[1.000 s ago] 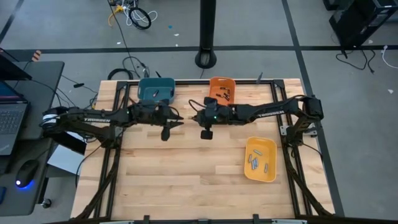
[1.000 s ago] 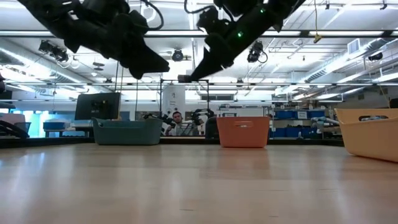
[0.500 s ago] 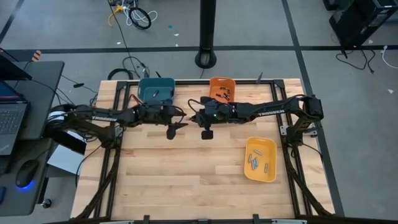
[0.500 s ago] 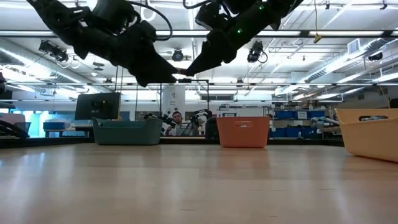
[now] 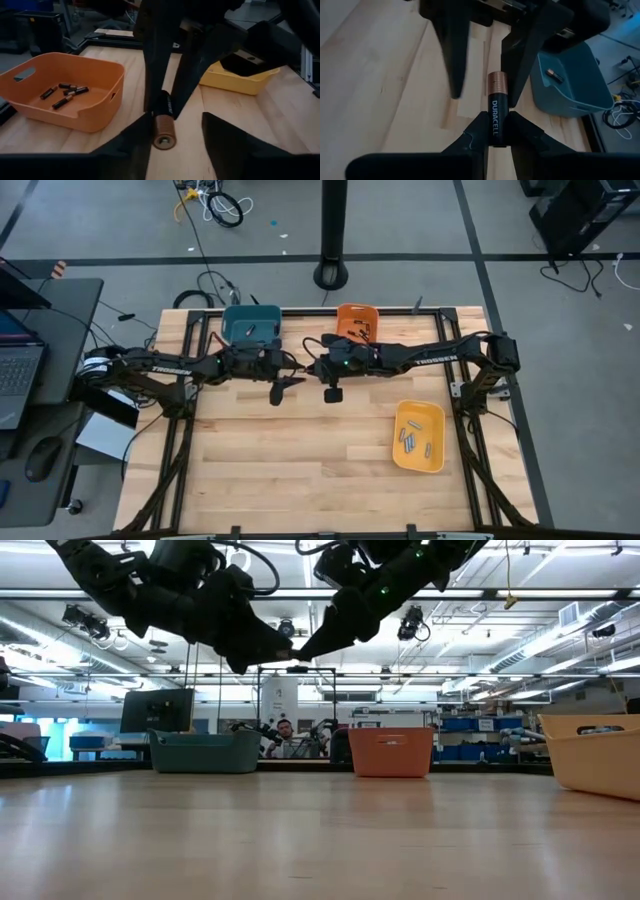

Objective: Sort batteries
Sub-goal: Put the big black battery into the blue bin

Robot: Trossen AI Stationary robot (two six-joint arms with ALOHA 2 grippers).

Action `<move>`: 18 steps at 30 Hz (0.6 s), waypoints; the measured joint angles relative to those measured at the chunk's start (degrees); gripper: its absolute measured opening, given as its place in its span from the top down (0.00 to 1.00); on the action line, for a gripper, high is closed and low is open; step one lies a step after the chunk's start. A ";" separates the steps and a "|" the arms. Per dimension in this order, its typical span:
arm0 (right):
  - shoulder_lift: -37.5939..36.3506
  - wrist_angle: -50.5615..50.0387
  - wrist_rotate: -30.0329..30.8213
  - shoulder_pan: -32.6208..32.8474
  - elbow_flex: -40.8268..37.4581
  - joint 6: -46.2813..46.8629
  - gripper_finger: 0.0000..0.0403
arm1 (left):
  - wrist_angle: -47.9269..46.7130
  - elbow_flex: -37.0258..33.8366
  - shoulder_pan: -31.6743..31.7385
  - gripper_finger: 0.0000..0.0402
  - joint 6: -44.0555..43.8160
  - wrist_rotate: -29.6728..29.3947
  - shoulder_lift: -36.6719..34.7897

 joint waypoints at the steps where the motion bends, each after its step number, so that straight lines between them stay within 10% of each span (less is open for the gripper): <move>1: 0.00 0.14 -0.30 -0.01 0.00 -0.02 0.85 | 0.04 0.00 0.02 0.58 0.08 -0.03 0.00; 10: 0.00 0.38 -0.80 0.02 0.00 0.18 0.85 | 0.11 -0.02 0.00 0.84 3.46 -0.98 0.00; 18: 0.00 1.31 2.59 0.11 -0.07 -0.07 0.78 | -0.04 0.02 0.02 0.86 6.07 -2.51 -0.05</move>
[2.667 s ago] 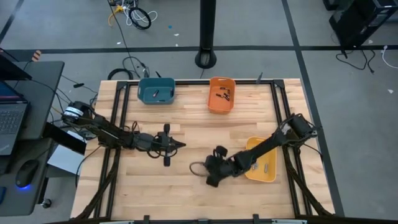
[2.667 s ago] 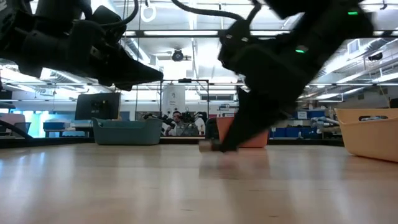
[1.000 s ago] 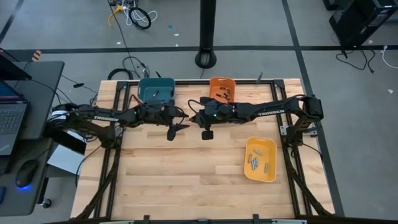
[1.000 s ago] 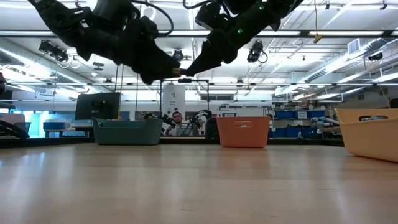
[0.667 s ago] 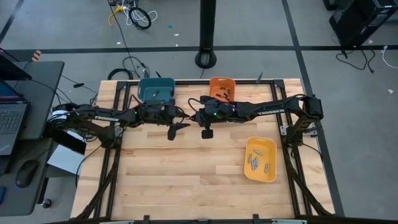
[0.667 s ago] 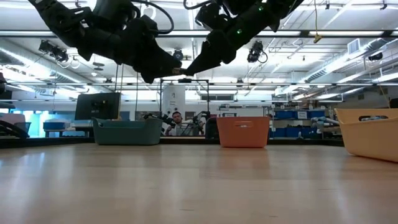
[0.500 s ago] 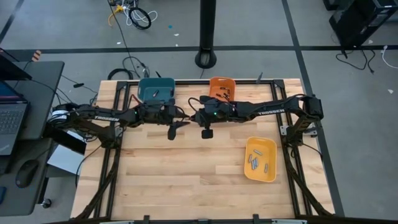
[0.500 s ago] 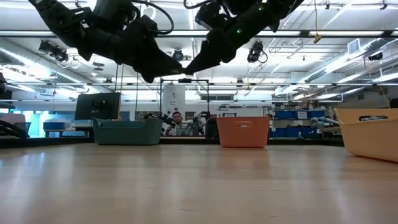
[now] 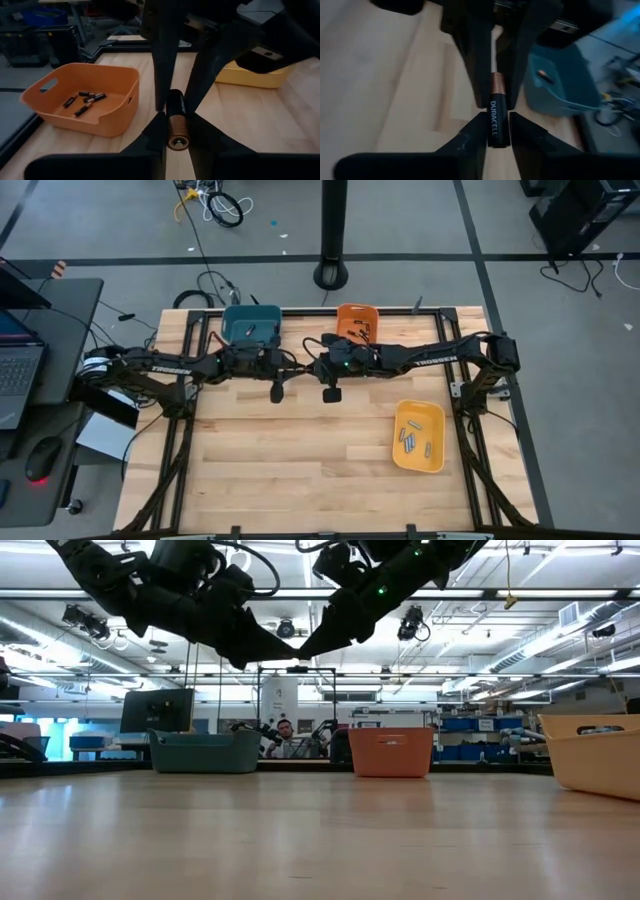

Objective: Sort batteries
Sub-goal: Put the big black battery into the blue bin

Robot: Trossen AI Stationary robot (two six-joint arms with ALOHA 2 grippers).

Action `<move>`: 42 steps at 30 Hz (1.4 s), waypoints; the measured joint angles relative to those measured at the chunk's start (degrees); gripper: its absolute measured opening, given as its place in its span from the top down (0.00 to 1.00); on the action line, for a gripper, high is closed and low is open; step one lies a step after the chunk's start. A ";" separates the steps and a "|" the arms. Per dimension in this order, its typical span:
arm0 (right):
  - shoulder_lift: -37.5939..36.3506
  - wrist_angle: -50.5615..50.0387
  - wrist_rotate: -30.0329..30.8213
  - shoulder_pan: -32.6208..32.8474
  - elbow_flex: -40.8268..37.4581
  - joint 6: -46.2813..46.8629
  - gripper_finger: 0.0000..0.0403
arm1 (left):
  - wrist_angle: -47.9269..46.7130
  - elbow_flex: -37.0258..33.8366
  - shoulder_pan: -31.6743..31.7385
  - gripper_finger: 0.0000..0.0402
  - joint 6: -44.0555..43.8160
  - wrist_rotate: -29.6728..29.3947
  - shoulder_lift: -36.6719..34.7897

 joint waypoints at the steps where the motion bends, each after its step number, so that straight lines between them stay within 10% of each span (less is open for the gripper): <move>1: -0.09 0.01 1.41 0.04 0.00 0.00 0.75 | -0.57 0.31 0.02 0.86 -0.01 -0.38 -0.02; 18: -5.58 -7.53 21.98 0.77 -0.54 2.22 0.53 | -28.32 12.34 5.12 0.86 5.78 -13.04 -1.33; 30: -5.99 -6.75 21.50 -2.70 -9.00 6.67 0.79 | -36.91 12.28 23.04 0.86 2.17 -18.59 -1.30; 42: -5.97 -0.87 21.37 -2.88 -11.19 6.05 0.96 | -34.37 9.77 37.47 0.86 2.69 -7.46 10.32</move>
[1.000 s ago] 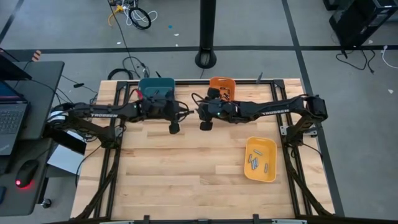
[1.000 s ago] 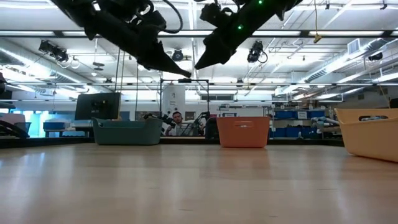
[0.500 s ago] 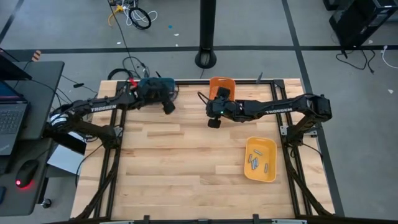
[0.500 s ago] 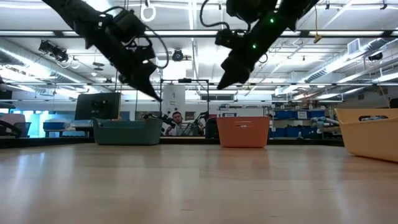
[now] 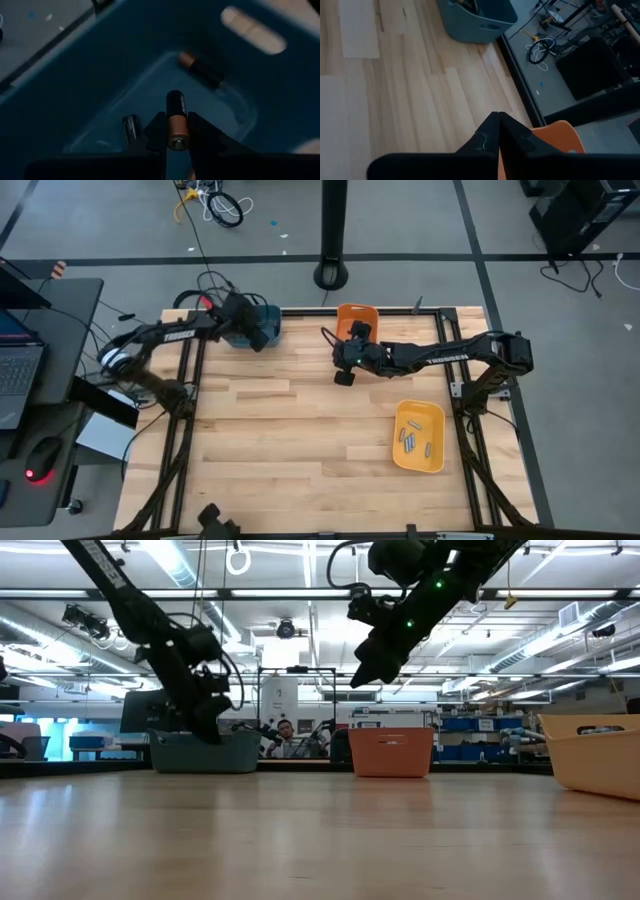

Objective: Sort batteries
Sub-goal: Put the big black battery into the blue bin

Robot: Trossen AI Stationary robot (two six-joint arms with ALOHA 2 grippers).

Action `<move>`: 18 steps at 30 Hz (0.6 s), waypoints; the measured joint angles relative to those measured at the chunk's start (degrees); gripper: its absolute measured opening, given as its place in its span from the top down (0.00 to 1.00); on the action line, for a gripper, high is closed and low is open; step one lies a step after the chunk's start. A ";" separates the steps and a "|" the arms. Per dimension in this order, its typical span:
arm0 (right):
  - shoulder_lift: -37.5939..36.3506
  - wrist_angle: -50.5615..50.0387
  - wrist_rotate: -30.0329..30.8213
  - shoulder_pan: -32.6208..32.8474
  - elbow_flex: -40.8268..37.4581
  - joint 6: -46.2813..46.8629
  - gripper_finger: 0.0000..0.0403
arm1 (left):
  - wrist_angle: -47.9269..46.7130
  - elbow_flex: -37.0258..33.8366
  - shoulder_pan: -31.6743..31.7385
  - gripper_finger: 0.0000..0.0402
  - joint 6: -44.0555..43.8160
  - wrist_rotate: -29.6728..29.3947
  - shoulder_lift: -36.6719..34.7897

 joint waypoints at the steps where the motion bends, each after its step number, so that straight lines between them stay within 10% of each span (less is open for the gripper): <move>1: 0.00 -0.01 0.00 -0.06 0.00 -0.07 0.97 | 0.21 0.12 0.41 0.86 0.08 0.04 1.22; 18: 0.02 -0.04 -0.02 -2.00 -0.02 -0.07 0.95 | -4.73 6.57 1.24 0.74 -0.13 -3.23 9.04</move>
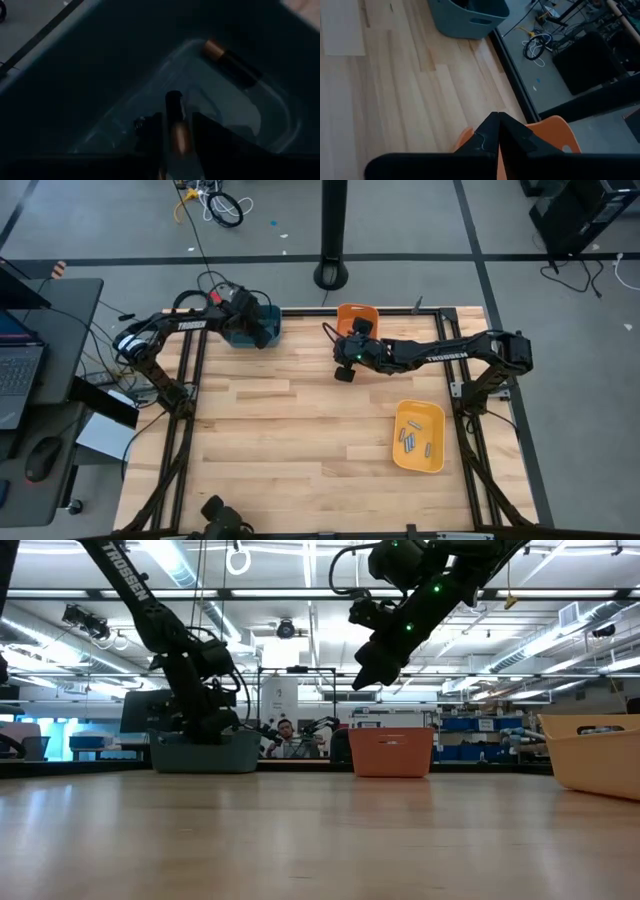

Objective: Sort batteries
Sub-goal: Put the big black battery into the blue bin, then return to Home Position

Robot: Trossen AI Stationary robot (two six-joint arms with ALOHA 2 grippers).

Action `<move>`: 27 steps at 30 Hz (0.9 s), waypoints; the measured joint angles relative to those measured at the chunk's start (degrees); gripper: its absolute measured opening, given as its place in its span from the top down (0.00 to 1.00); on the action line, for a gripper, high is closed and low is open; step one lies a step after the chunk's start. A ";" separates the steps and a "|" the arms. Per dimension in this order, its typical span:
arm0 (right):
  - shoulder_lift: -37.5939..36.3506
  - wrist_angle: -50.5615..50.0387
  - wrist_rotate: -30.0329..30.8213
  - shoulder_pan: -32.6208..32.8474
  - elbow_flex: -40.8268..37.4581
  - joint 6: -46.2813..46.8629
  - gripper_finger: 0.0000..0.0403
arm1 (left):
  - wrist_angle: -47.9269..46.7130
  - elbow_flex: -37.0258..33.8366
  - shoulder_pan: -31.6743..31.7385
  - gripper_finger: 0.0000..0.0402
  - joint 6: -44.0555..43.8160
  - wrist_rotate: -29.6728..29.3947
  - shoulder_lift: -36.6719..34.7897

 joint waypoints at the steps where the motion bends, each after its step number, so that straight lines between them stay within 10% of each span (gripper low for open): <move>1: 0.00 -0.02 0.01 -0.01 0.00 0.04 0.95 | -0.15 0.37 0.00 0.70 0.00 0.00 0.00; 12: 0.02 -0.22 0.00 -0.02 0.00 0.13 0.95 | -0.71 0.75 -0.21 0.52 0.57 -0.02 -1.42; 22: 0.07 -2.45 -0.51 -1.95 -1.98 0.46 0.96 | 10.14 -6.35 -6.47 0.84 3.47 2.15 -16.74; 27: 0.09 6.17 -10.78 -3.77 -7.62 0.58 0.98 | 19.88 -13.38 -11.28 0.98 3.39 5.25 -25.24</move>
